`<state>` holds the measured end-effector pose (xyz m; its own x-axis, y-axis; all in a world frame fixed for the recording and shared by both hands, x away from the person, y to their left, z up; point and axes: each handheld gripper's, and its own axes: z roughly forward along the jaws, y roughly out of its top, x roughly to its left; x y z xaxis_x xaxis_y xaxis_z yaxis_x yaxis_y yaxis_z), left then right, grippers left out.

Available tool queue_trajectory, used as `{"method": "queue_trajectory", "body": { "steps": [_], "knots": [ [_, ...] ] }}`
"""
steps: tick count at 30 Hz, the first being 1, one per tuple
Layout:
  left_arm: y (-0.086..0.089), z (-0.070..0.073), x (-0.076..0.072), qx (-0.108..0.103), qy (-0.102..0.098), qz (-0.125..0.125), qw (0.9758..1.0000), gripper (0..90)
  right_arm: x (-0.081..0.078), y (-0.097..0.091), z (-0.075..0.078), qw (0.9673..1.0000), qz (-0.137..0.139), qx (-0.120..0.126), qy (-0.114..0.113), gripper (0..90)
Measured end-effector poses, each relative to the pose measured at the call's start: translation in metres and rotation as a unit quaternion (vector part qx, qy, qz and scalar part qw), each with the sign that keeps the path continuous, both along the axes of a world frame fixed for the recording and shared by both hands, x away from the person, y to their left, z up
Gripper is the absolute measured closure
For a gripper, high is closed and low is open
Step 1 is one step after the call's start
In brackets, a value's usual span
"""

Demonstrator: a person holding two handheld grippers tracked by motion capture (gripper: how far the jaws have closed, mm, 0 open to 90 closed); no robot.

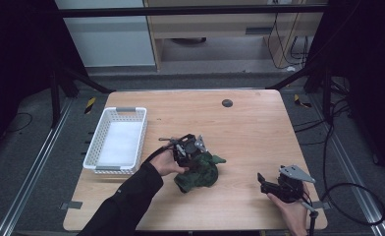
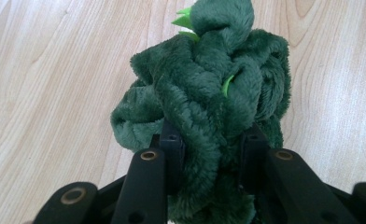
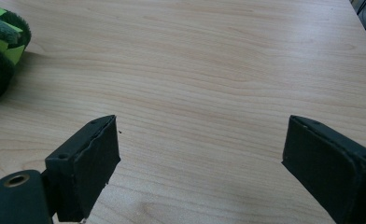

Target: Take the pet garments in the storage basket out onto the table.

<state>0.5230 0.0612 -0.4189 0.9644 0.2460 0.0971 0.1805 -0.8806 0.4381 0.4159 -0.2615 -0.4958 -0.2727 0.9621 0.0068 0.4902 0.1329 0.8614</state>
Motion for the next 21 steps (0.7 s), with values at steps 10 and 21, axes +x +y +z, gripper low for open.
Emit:
{"method": "queue_trajectory", "body": {
  "steps": [10, 21],
  "knots": [
    [0.0023, -0.0039, 0.0013, -0.006, 0.003, 0.013, 0.9999, 59.6, 0.0, 0.0003, -0.0001, 1.0, 0.001, 0.0, 0.0, 10.7],
    [0.0065, -0.0022, 0.0004, -0.016, -0.003, 0.025, 0.9995, 37.1, -0.0001, 0.0006, 0.0, 1.0, 0.001, 0.005, 0.003, 10.7]
  ]
}}
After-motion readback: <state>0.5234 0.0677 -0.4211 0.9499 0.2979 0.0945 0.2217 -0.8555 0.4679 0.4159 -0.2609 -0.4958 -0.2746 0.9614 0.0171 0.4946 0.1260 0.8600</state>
